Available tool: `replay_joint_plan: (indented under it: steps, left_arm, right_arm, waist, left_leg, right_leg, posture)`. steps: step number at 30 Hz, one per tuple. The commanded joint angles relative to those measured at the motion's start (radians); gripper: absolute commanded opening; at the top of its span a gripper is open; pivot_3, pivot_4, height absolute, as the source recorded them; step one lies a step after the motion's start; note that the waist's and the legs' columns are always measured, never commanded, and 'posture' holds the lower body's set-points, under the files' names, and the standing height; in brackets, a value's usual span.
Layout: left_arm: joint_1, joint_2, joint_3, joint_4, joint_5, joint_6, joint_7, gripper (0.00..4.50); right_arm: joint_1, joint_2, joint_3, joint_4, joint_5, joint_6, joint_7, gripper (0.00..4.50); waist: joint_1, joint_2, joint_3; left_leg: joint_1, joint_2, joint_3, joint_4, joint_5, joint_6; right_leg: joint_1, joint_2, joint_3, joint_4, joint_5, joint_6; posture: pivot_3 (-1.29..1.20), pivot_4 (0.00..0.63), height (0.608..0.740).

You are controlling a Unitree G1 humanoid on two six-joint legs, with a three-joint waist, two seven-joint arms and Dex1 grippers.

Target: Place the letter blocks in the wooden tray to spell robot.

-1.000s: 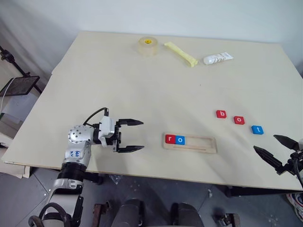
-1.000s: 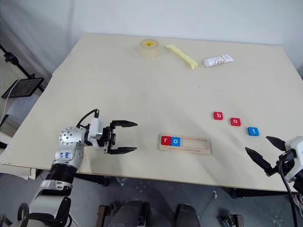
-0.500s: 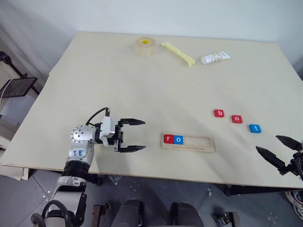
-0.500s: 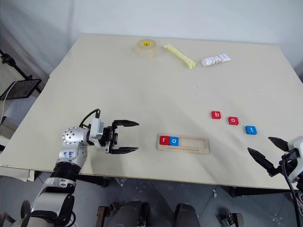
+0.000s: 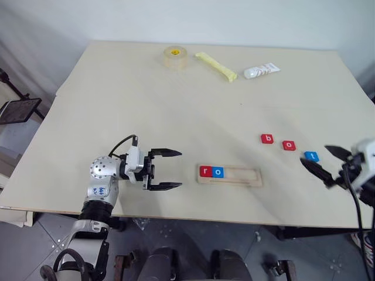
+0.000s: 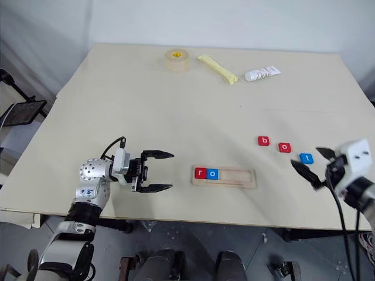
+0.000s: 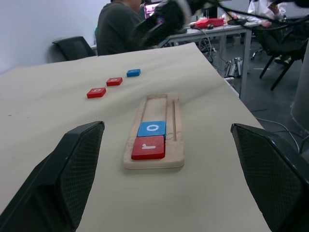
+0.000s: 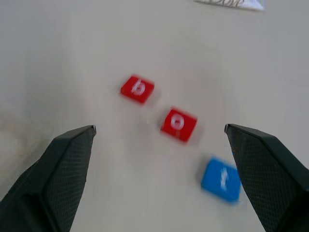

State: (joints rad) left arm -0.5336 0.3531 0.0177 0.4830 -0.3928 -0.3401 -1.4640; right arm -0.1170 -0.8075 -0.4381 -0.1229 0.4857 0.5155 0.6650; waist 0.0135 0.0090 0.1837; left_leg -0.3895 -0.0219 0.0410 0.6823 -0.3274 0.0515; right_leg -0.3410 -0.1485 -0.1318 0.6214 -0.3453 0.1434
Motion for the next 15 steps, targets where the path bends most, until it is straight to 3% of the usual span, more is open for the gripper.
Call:
replay_joint_plan:
  steps: [1,8,15]
  left_arm:
    - [0.017,-0.009,-0.002,-0.045,-0.020,-0.007,0.013,4.46]
    - [0.053,-0.025,-0.008,-0.093,-0.019,-0.005,0.044,4.46]
    - [0.087,-0.013,-0.009,-0.137,-0.018,0.002,0.069,4.46]
  right_arm:
    - [-0.115,0.027,0.076,0.015,-0.038,0.109,-0.118,4.50]
    - [-0.349,0.162,0.204,0.170,-0.093,0.190,-0.229,4.50]
    - [-0.407,0.257,0.236,0.288,-0.165,0.156,-0.318,4.50]
  waist:
    - [0.003,0.000,0.000]
    - [0.010,0.000,0.000]
    - [0.006,0.000,0.000]
  left_leg:
    - [0.000,0.000,0.000,0.000,0.000,0.000]
    - [-0.002,-0.002,-0.003,0.000,0.000,0.001]
    - [-0.002,-0.002,-0.003,-0.001,0.000,0.000]
  right_leg:
    - [0.000,0.000,0.000,0.000,0.000,0.000]
    - [-0.001,-0.001,-0.001,0.001,0.000,0.000]
    - [-0.001,-0.001,0.000,0.001,0.000,0.000]
  posture:
    - [0.00,0.150,0.740]
    - [0.00,0.150,0.740]
    - [0.00,0.150,0.740]
